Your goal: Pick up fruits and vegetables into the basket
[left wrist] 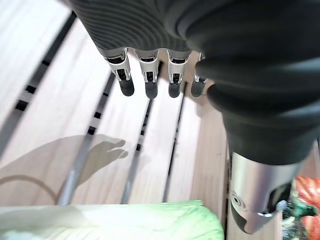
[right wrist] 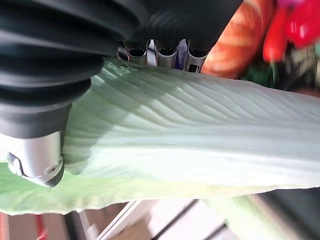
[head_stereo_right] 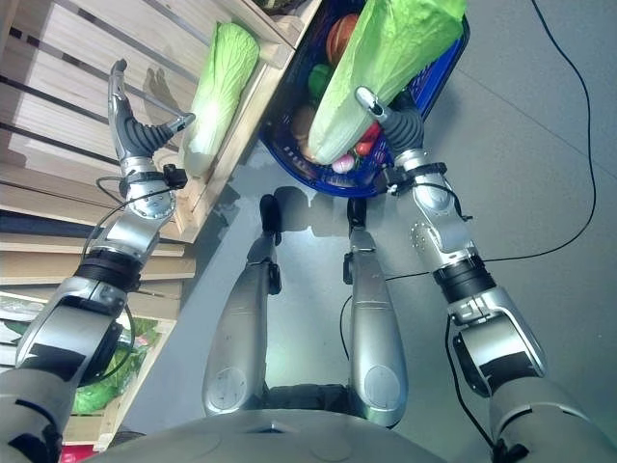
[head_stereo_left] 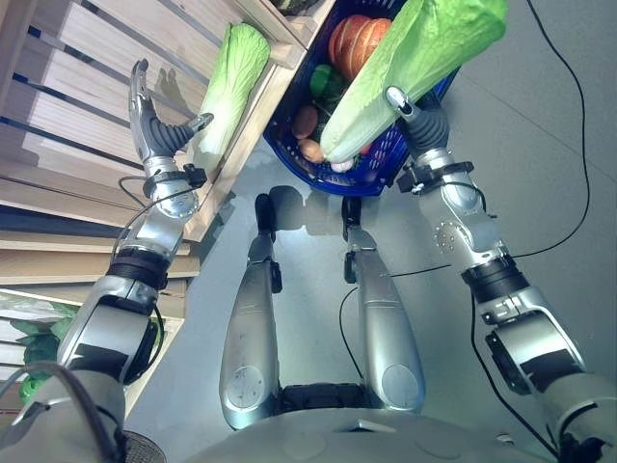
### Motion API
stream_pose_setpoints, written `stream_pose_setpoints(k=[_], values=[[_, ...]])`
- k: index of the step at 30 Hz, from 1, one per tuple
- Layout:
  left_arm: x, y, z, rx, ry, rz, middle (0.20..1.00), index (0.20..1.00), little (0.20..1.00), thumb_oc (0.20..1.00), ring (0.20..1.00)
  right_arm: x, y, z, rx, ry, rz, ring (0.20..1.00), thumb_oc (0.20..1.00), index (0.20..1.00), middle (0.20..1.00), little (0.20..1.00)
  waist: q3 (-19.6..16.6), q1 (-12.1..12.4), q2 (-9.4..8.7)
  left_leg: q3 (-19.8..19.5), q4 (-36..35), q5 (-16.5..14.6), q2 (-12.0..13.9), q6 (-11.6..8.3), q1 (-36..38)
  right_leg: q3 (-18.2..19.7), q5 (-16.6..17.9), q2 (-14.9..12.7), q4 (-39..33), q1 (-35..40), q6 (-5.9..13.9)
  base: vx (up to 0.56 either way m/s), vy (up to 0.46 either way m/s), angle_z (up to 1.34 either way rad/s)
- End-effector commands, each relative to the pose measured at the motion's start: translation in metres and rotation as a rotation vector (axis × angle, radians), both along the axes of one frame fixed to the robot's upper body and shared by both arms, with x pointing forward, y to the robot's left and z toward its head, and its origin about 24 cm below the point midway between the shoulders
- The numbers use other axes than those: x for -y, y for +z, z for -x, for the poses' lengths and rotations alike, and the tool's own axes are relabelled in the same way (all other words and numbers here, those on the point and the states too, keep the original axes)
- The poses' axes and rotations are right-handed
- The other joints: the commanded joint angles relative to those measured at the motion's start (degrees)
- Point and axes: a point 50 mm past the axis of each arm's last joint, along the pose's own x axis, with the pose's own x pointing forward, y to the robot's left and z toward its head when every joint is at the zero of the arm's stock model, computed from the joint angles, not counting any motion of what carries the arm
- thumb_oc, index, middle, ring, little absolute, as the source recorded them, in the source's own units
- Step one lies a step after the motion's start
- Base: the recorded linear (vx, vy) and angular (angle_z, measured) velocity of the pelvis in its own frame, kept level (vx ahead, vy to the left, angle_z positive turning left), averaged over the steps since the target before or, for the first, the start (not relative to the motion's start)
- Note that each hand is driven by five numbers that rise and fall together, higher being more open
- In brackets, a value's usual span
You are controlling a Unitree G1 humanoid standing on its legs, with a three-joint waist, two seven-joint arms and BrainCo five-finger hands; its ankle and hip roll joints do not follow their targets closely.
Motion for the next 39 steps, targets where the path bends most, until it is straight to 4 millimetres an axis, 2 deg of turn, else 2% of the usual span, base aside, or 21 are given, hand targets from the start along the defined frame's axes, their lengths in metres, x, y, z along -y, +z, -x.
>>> stream_pose_setpoints(k=[1, 9, 15, 25, 37, 38, 39], values=[[0.003, 0.017, -0.005, 0.074, -0.028, 0.039, 1.0, 1.0, 1.0, 1.0, 1.0, 0.005, 0.024, -0.004, 0.07, -0.06, 0.051, 0.2, 0.2, 0.2, 0.2, 0.2, -1.86, -0.12, 0.89, -0.75, 4.45, -4.87, -4.92, 1.26, -1.86, -4.37, -0.51, 1.04, -2.15, 2.24, 1.92, 0.0, 0.0, 0.0], [0.01, 0.024, -0.015, 0.038, -0.067, 0.027, 1.0, 1.0, 1.0, 1.0, 1.0, 0.029, 0.017, -0.032, -0.083, -0.204, 0.073, 0.2, 0.2, 0.2, 0.2, 0.2, -1.86, 1.22, 2.41, -1.39, 5.59, -5.15, -5.46, 1.21, -3.16, -5.2, -0.8, 0.28, -0.86, 0.93, 1.92, 0.0, -0.003, 0.0], [0.019, 0.026, -0.022, 0.026, -0.105, 0.017, 1.0, 1.0, 1.0, 1.0, 1.0, 0.051, 0.003, -0.049, -0.242, -0.282, 0.087, 0.2, 0.2, 0.2, 0.2, 0.2, -1.86, 2.52, 3.78, -1.99, 6.39, -5.04, -5.96, 1.43, -4.24, -5.69, -0.99, 0.12, 0.26, -0.22, 1.68, 0.0, -0.008, 0.01], [0.032, 0.024, -0.025, 0.04, -0.134, 0.03, 1.0, 1.0, 1.0, 1.0, 1.0, 0.07, -0.021, -0.052, -0.408, -0.364, -0.004, 0.2, 0.2, 0.2, 0.2, 0.2, -1.86, 3.47, 5.43, -2.59, 7.15, -4.95, -6.58, 1.57, -5.85, -5.97, -1.3, -0.06, 1.27, -1.81, 1.4, 0.0, -0.002, 0.03], [0.049, 0.02, -0.023, 0.061, -0.162, 0.042, 1.0, 1.0, 1.0, 1.0, 1.0, 0.086, -0.023, -0.052, -0.487, -0.451, -0.047, 0.2, 0.2, 0.2, 0.2, 0.2, -1.86, 4.0, 7.07, -2.65, 7.45, -4.59, -6.77, 1.73, -7.25, -5.77, -1.61, -0.03, 2.56, -3.79, 1.27, 0.0, 0.0, 0.0], [0.05, 0.019, -0.023, 0.063, -0.164, 0.042, 1.0, 1.0, 1.0, 1.0, 1.0, 0.087, -0.024, -0.051, -0.494, -0.459, -0.057, 0.46, 0.46, 0.46, 0.46, 0.46, -1.86, 4.02, 7.16, -2.67, 7.39, -4.53, -6.79, 1.74, -7.25, -5.75, -1.64, -0.01, 2.59, -3.82, 1.26, 0.0, 0.0, 0.0], [0.05, 0.019, -0.022, 0.066, -0.165, 0.041, 1.0, 1.0, 1.0, 1.0, 1.0, 0.089, -0.024, -0.051, -0.5, -0.469, -0.068, 0.514, 0.514, 0.514, 0.514, 0.514, -1.86, 4.02, 7.24, -2.66, 7.47, -4.51, -6.78, 1.72, -7.36, -5.72, -1.66, -0.05, 2.66, -3.93, 1.27, 0.0, 0.0, 0.0]])
